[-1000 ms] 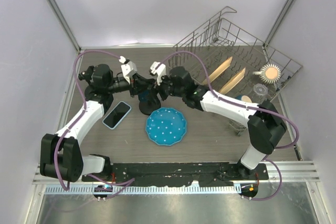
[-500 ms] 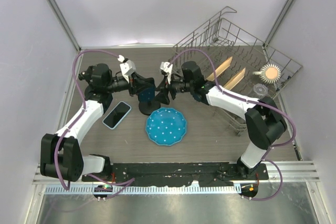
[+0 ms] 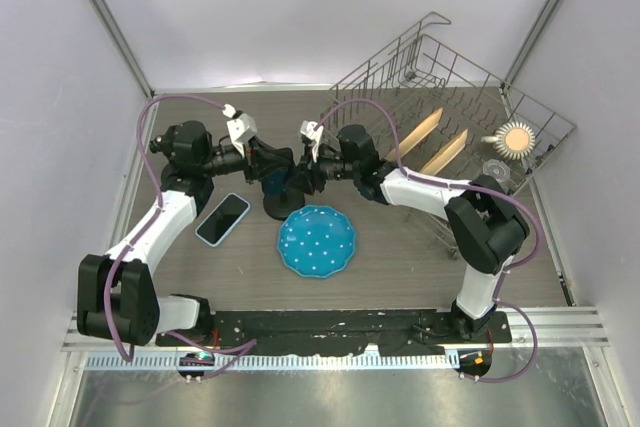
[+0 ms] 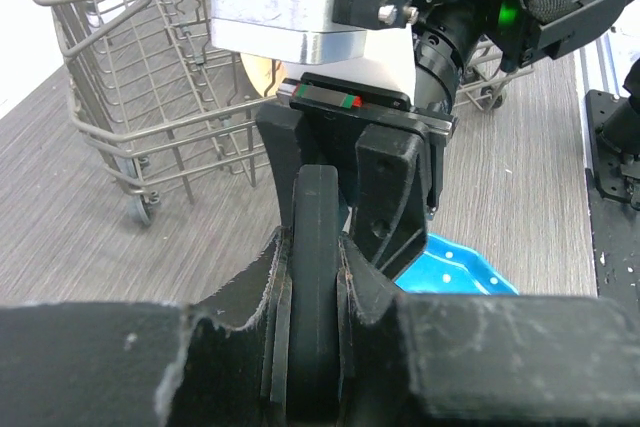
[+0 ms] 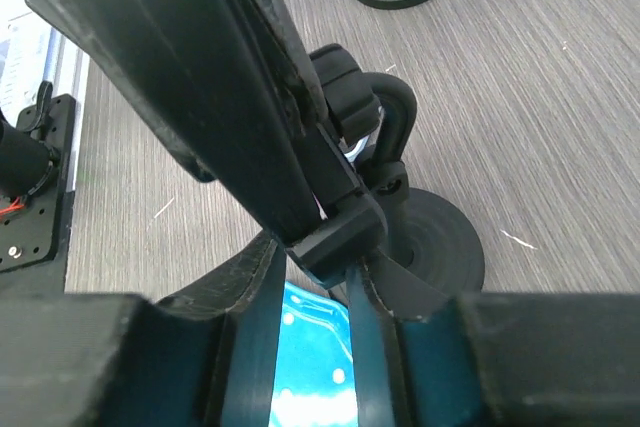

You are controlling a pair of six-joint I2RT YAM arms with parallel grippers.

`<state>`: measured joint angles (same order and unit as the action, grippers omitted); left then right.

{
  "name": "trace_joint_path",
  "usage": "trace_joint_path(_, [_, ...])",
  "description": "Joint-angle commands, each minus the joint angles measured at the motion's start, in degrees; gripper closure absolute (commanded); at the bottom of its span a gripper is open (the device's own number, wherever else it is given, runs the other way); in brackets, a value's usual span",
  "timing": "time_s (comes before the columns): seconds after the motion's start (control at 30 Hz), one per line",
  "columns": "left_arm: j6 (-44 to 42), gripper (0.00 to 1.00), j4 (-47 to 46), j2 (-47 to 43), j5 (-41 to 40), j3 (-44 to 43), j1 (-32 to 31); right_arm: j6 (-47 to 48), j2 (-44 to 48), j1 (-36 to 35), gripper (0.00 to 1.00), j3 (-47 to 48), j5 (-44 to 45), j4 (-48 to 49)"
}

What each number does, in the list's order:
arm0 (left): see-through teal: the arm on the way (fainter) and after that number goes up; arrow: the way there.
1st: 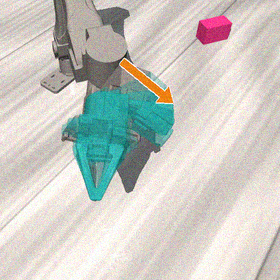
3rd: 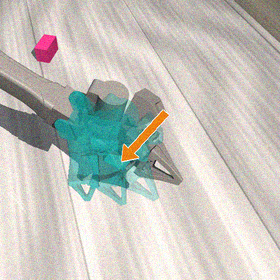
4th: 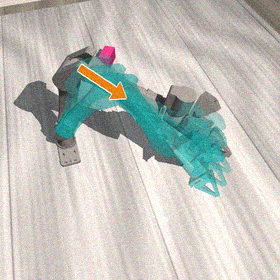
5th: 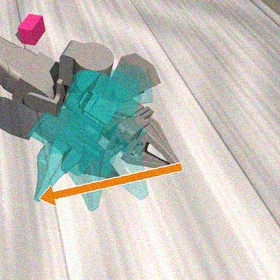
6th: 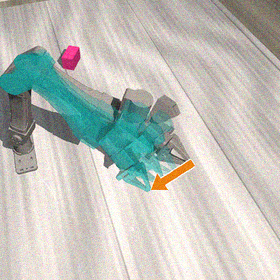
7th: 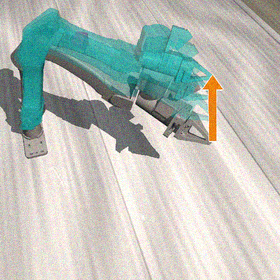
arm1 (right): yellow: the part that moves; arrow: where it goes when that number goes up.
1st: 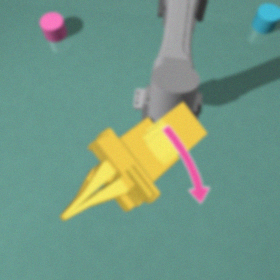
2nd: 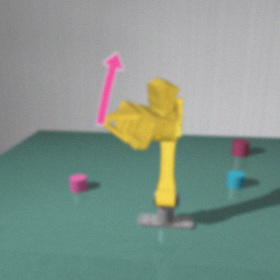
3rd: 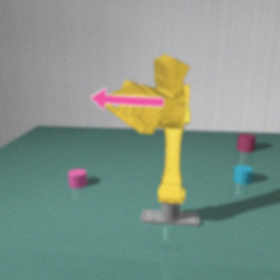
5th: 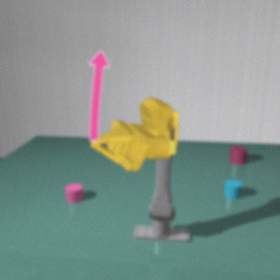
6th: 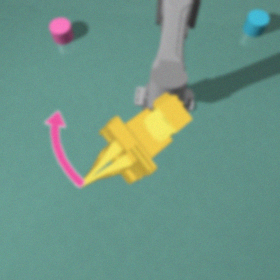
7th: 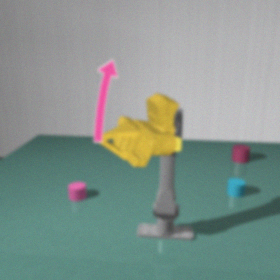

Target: Place the phone on the phone stand

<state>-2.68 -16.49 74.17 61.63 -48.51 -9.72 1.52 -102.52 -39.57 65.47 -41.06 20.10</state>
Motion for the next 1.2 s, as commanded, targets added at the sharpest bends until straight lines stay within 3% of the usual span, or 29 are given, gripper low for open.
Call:
trace_joint_path(0.0, [1.5,1.00,-2.7,-0.3,-0.1,-0.8,0.9,-3.4,-0.5,-1.4,0.72,-0.3,1.6,9.6])
trace_joint_path(0.1, [1.4,1.00,-2.4,-0.8,-0.5,-0.5,0.9,-0.3,-1.3,-1.4,0.98,0.8,3.5,5.8])
trace_joint_path(0.2, [1.4,1.00,-1.6,-1.4,-2.6,-0.6,1.0,5.0,-2.1,-1.4,0.99,4.7,6.3,-1.7])
trace_joint_path(0.23, [1.4,0.95,-1.0,-1.7,-3.6,-1.1,0.9,5.6,-2.1,-1.4,0.99,5.7,7.0,-2.6])
trace_joint_path(0.27, [1.9,0.83,-0.6,-1.9,-6.5,-1.3,0.9,6.0,-1.7,-1.4,0.99,6.0,7.8,-3.2])
trace_joint_path(0.3, [2.4,0.61,-0.7,-2.7,-8.1,-1.4,0.9,6.1,-1.3,-1.4,0.99,5.9,8.3,-3.7])
trace_joint_path(0.37, [5.8,0.47,-1.7,-3.9,-10.2,-1.3,1.0,4.5,-0.6,-1.6,0.99,4.5,9.8,-2.3])
trace_joint_path(0.4, [6.7,0.26,-3.2,-5.5,-10.4,-1.1,1.0,3.9,0.2,-1.6,1.00,3.8,11.0,-0.9])
trace_joint_path(0.47, [8.7,0.05,-4.0,-7.2,-11.3,-0.6,1.1,3.0,0.7,-1.6,0.99,1.8,13.0,0.6])
trace_joint_path(0.5, [9.3,0.00,-3.7,-8.4,-13.8,-0.6,1.0,2.0,0.8,-1.6,0.99,1.3,14.2,1.2])
trace_joint_path(0.57, [9.3,0.00,-3.5,-12.2,-17.0,-0.4,1.1,1.0,0.9,-1.6,0.99,0.6,15.2,1.9])
trace_joint_path(0.67, [9.4,0.00,-3.8,-17.7,-27.4,0.7,1.0,-0.3,0.7,-1.9,0.99,0.8,15.7,2.2])
trace_joint_path(0.7, [10.0,0.00,-4.1,-18.6,-35.4,1.2,1.0,-0.6,0.9,-2.1,0.99,0.8,16.9,2.1])
trace_joint_path(0.87, [12.3,0.00,-2.8,-22.8,-51.6,1.3,0.8,-0.7,2.0,-2.4,0.99,0.4,20.0,0.9])
trace_joint_path(0.9, [13.0,0.00,-2.7,-23.0,-53.3,1.3,0.4,-0.7,2.1,-2.5,0.96,0.4,20.4,0.5])
trace_joint_path(0.97, [13.8,0.00,-3.5,-23.9,-58.0,2.0,0.3,-0.5,2.4,-2.9,0.77,0.7,20.5,-1.3])
trace_joint_path(1.0, [14.7,0.00,-3.5,-24.2,-59.6,2.2,0.2,-0.6,2.7,-2.9,0.61,0.6,20.8,-1.5])
trace_joint_path(1.1, [14.4,0.00,-2.8,-25.1,-63.8,2.1,-0.1,-1.2,4.1,-3.2,0.45,0.0,22.1,-2.5])
trace_joint_path(1.17, [14.5,0.00,-1.4,-25.4,-67.6,1.8,-0.7,-1.4,4.9,-3.2,0.40,0.9,23.1,-5.6])
